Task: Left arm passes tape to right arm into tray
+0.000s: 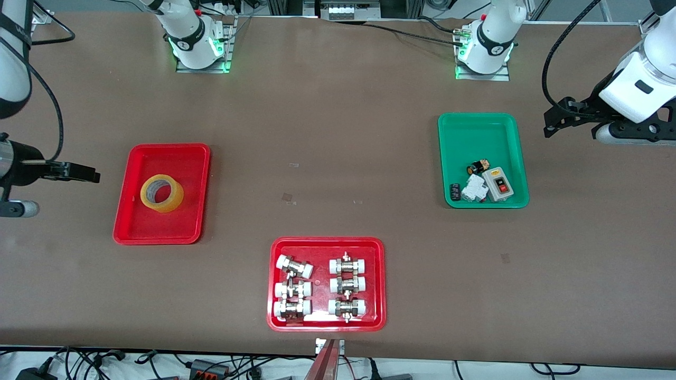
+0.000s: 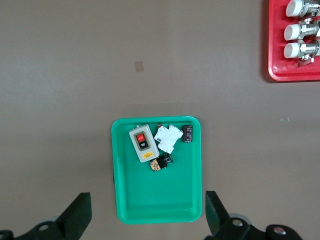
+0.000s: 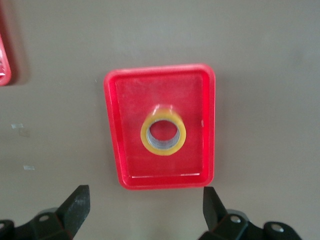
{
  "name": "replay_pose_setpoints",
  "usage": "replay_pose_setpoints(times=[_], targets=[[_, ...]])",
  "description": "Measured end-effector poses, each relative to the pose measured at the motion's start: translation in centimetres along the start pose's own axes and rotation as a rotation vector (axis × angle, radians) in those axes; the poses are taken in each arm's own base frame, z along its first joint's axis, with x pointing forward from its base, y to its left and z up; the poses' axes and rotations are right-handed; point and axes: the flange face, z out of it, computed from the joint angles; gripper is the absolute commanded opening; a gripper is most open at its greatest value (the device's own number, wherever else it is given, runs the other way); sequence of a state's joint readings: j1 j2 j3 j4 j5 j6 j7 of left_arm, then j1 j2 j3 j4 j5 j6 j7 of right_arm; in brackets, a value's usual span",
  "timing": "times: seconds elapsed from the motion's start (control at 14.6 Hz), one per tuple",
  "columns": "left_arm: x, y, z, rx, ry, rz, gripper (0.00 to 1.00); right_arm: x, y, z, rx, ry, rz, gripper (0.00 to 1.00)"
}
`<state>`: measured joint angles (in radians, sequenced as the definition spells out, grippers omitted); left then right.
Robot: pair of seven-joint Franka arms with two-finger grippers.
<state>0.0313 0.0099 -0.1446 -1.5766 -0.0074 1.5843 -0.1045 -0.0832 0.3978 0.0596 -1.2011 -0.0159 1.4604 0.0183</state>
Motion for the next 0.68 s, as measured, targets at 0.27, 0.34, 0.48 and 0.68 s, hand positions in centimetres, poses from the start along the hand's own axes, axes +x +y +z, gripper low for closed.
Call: replay_pose_setpoints(times=[0.27,0.34,0.48,0.68], targets=[[0.0,-0.1,0.0,0.000,-0.001,-0.001,1.00,0.9,0.7,-2.2,-0.006,0.130,-0.001,1.00],[0.0,-0.1,0.0,0.000,-0.001,-0.001,1.00,1.1,0.7,-2.6,-0.008,0.166,-0.003,1.00],[0.0,-0.1,0.0,0.000,-0.001,-0.002,1.00,0.5,0.8,-3.3,-0.013,0.212,-0.002,1.00],[0.0,-0.1,0.0,0.000,-0.001,-0.002,1.00,-1.1,2.2,-4.7,-0.032,0.233,0.026,1.00]])
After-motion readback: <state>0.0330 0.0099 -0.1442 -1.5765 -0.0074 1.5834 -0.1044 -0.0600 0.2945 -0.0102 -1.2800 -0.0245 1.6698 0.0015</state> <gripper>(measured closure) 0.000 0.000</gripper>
